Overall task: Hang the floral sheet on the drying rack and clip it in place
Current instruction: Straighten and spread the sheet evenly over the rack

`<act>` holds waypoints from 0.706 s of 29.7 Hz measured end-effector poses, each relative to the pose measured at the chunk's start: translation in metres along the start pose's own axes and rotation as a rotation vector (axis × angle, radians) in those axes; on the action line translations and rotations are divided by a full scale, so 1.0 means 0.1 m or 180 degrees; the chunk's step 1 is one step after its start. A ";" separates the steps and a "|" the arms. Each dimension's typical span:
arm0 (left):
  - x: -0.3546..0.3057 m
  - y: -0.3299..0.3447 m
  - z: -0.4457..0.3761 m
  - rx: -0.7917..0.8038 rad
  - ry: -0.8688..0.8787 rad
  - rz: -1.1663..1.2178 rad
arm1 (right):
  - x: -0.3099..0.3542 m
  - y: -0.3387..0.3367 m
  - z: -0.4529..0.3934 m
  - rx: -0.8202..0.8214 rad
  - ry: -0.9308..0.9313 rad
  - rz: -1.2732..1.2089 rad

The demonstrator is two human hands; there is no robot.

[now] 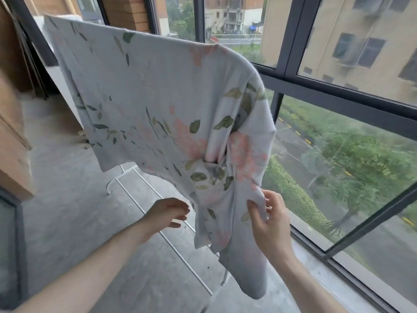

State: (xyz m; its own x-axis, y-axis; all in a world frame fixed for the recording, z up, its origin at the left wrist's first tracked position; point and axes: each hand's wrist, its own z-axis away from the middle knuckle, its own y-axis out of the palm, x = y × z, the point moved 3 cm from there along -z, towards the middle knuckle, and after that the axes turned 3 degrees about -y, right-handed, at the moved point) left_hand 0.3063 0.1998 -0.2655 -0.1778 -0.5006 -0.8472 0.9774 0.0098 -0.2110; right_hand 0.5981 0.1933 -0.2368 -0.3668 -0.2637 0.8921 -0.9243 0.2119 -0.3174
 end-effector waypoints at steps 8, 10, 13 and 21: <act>-0.79 -0.41 -0.35 0.0210 0.0623 0.0430 | 0.03 0.21 0.12 -0.1149 0.0309 0.0033; -0.84 -0.45 -0.40 0.0608 0.0617 0.0293 | 0.10 0.42 0.34 -0.1688 0.0627 -0.0107; -0.80 -0.50 -0.44 0.1016 0.0860 -0.0080 | 0.29 0.75 0.67 -0.2239 0.0561 0.0047; -0.50 -0.50 0.01 0.1159 0.2378 -0.0884 | 0.61 1.35 0.84 -0.0705 0.0088 0.1189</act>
State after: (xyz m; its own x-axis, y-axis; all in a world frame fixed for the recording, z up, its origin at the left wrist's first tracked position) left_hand 0.2666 0.2239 -0.2118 -0.3181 0.2556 -0.9130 0.8407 -0.3691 -0.3963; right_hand 0.4418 0.1272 -0.2524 -0.6660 -0.1058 0.7384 -0.6826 0.4856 -0.5461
